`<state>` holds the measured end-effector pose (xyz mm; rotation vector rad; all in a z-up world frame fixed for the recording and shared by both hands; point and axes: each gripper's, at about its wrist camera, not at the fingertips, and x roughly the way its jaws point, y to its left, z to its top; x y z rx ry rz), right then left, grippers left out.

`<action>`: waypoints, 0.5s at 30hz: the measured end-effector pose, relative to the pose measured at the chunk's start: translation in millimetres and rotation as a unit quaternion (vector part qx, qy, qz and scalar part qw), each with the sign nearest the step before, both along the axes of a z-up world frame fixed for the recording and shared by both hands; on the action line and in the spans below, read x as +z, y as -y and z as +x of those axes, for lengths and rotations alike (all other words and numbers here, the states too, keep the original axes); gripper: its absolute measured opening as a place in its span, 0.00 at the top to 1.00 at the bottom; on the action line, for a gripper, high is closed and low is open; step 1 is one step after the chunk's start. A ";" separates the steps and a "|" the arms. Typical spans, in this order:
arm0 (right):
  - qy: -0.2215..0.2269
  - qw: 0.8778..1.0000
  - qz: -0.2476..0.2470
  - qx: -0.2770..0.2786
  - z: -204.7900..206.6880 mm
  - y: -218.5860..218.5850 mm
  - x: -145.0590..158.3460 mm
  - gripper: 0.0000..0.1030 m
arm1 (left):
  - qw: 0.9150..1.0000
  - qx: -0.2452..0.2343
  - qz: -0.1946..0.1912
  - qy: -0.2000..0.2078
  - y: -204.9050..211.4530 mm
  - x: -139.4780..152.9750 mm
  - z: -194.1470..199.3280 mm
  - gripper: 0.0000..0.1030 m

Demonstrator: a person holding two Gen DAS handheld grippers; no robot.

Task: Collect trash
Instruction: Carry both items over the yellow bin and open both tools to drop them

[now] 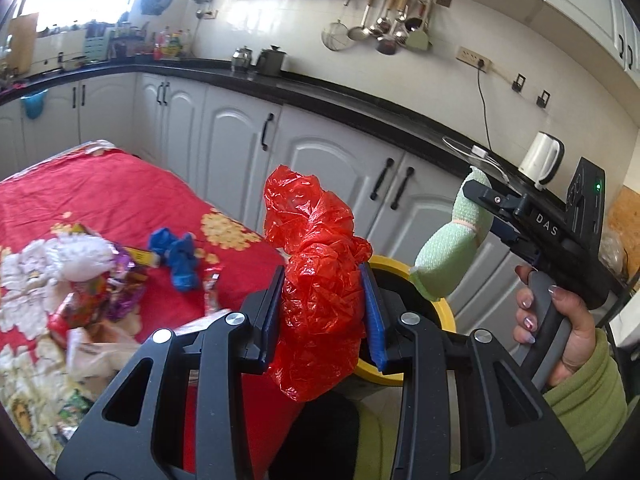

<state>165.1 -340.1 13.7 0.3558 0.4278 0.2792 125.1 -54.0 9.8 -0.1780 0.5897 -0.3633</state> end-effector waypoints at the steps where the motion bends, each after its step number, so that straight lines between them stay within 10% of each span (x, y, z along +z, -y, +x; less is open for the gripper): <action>1: 0.000 1.000 -0.001 -0.004 0.3 2.5 -0.3 0.24 | 1.000 -0.003 0.001 -0.002 4.6 -1.6 2.2 0.73; 15: -0.023 0.997 -0.030 -0.074 11.2 43.0 -33.7 0.22 | 0.998 -0.053 0.007 -0.035 66.5 -33.6 27.0 0.73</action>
